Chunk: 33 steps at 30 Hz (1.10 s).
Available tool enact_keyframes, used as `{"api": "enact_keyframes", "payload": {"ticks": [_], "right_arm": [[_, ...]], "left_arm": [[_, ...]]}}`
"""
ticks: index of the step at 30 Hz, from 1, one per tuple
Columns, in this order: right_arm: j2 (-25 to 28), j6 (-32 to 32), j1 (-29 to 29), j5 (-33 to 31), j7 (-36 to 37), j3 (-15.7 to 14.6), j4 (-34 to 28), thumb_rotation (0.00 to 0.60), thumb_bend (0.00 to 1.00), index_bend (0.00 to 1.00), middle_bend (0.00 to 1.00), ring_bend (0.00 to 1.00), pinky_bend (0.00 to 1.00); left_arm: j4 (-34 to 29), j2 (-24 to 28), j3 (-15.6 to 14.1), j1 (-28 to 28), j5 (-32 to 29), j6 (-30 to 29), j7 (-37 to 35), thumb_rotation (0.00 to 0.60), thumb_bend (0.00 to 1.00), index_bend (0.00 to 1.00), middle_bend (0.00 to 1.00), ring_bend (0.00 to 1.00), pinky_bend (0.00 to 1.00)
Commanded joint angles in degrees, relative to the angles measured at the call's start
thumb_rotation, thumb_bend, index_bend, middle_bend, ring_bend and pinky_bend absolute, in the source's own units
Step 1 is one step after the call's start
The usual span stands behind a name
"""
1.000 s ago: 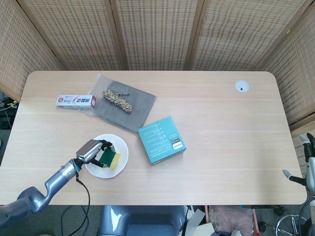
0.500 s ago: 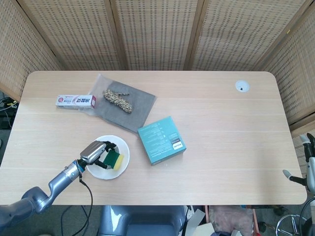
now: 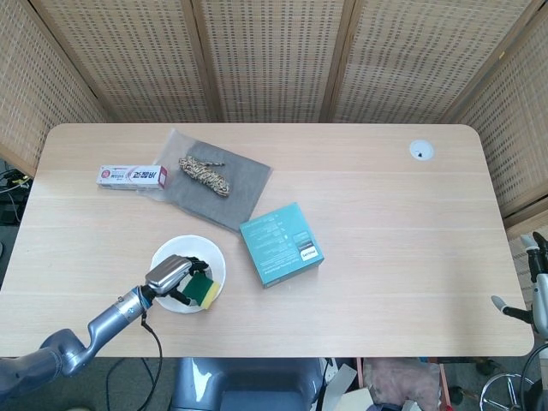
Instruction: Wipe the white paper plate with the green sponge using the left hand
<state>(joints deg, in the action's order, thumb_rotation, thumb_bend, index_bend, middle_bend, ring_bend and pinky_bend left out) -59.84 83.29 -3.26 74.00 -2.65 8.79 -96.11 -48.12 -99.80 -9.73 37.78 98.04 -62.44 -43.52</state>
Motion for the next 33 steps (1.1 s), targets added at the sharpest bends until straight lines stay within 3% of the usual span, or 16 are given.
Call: {"api": "enact_keyframes", "payload": {"ticks": [1, 14, 19, 28, 33], "right_arm": [[0.02, -0.04, -0.01, -0.06, 0.06, 0.03, 0.03, 0.600, 0.00, 0.04, 0.00, 0.00, 0.00], [-0.01, -0.12, -0.08, -0.06, -0.04, -0.01, 0.02, 0.600, 0.00, 0.04, 0.00, 0.00, 0.00], [0.03, 0.05, -0.01, -0.01, -0.03, 0.00, -0.06, 0.600, 0.00, 0.04, 0.00, 0.00, 0.00], [0.25, 0.49, 0.20, 0.55, 0.32, -0.14, -0.38, 0.600, 0.00, 0.04, 0.00, 0.00, 0.00], [0.44, 0.60, 0.30, 0.81, 0.67, -0.21, -0.58, 0.600, 0.00, 0.04, 0.00, 0.00, 0.00]], "left_arm": [[1.27, -0.95, -0.27, -0.22, -0.26, 0.80, 0.33, 0.600, 0.30, 0.60, 0.47, 0.38, 0.43], [2.76, -1.37, -0.36, -0.45, -0.31, 0.23, -1.42, 0.600, 0.30, 0.60, 0.47, 0.38, 0.43], [1.26, 0.00, 0.93, -0.29, -0.45, -2.37, -1.61, 0.600, 0.30, 0.60, 0.47, 0.38, 0.43], [-5.32, 7.60, 6.44, 0.97, -3.60, -5.91, 0.96, 0.600, 0.30, 0.60, 0.47, 0.38, 0.43], [-6.13, 14.45, 7.63, 2.28, -8.28, 2.66, 10.04, 0.600, 0.30, 0.60, 0.47, 0.38, 0.37]]}}
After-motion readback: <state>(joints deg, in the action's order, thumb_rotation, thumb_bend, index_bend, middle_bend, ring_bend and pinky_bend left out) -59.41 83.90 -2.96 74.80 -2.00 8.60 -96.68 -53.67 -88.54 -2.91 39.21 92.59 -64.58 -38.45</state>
